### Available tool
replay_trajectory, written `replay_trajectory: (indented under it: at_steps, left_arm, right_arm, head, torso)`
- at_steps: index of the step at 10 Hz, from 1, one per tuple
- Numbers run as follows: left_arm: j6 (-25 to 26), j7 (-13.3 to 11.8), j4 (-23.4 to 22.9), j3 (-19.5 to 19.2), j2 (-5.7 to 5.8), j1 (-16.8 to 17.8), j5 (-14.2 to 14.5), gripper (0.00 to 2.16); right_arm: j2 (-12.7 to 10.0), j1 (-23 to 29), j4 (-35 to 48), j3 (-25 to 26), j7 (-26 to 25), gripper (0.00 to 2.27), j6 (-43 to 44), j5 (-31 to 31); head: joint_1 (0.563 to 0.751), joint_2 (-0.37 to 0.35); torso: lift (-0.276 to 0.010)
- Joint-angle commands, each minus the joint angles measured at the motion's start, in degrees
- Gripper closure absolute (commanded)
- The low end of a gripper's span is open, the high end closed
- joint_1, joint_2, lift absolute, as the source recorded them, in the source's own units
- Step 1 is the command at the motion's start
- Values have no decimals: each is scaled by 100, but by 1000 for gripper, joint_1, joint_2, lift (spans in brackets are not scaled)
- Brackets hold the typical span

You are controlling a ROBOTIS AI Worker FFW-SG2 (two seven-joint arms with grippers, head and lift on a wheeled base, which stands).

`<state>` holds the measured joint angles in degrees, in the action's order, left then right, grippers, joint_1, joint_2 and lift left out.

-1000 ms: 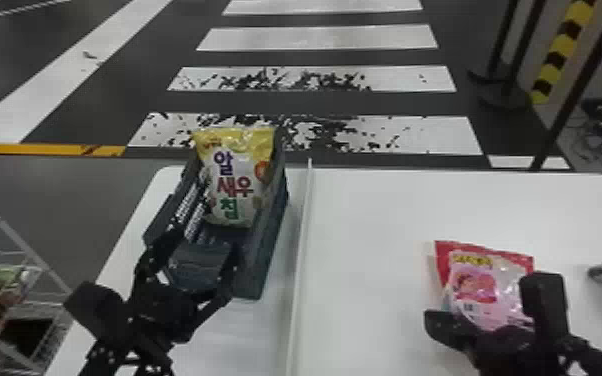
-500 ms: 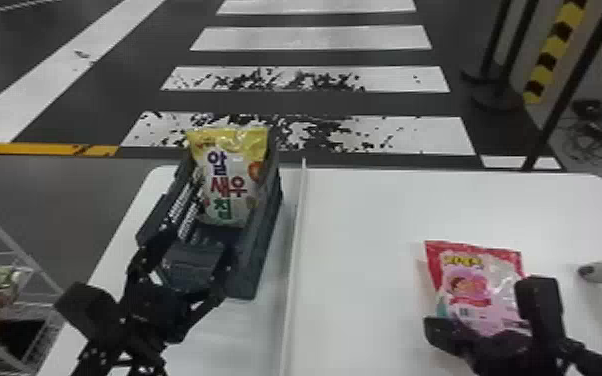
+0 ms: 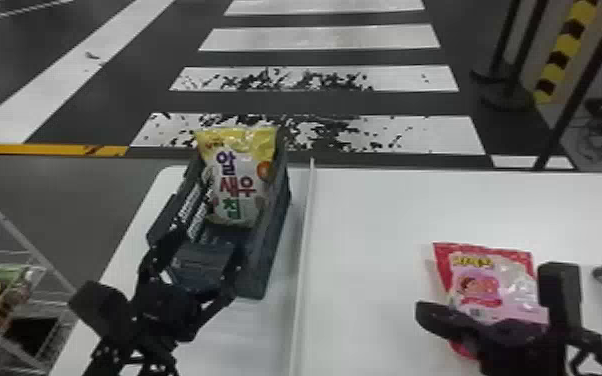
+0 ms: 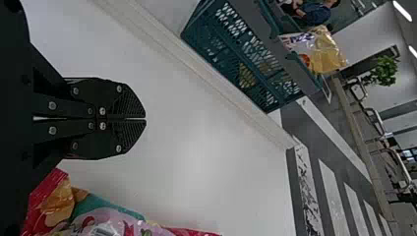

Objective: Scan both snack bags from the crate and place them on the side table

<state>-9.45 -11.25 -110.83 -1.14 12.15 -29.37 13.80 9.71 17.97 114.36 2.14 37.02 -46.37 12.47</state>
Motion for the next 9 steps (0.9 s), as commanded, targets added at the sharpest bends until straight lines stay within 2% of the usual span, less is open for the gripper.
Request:
replay_trajectory:
  at_steps: [1, 2, 3, 4, 5, 7, 9]
  left_arm:
    - [-8, 0, -18, 0, -2, -8, 0, 73]
    - [-8, 0, -26, 0, -2, -25, 0, 76]
    - [-8, 0, -26, -9, 7, -34, 0, 76]
    - [-8, 0, -18, -18, 7, -34, 0, 76]
    - [-8, 0, -9, -9, 7, -16, 0, 76]
    - [-8, 9, -18, 9, -2, 54, -26, 76]
    - [-8, 26, -35, 9, -2, 89, -44, 76]
  right_arm:
    - [-127, -180, 254, 234, -19, 1835, -263, 352]
    - [-162, -356, 289, 445, -98, 1352, -281, 361]
    - [-154, -496, 280, 709, -98, 761, -281, 361]
    - [-145, -540, 280, 999, -107, 340, -281, 361]
    - [-154, -567, 210, 1298, -186, 178, -193, 361]
    - [-145, -760, -291, 1781, -467, 144, 264, 247]
    - [-66, -1076, -915, 2080, -546, 144, 651, -158]
  head:
    - [695, 128]
    - [695, 130]
    - [695, 121]
    - [695, 95]
    - [695, 62]
    - [695, -24]
    - [695, -91]
  torso:
    - [-95]
    - [-95]
    - [-95]
    - [-95]
    - [-95]
    - [-95]
    - [-95]
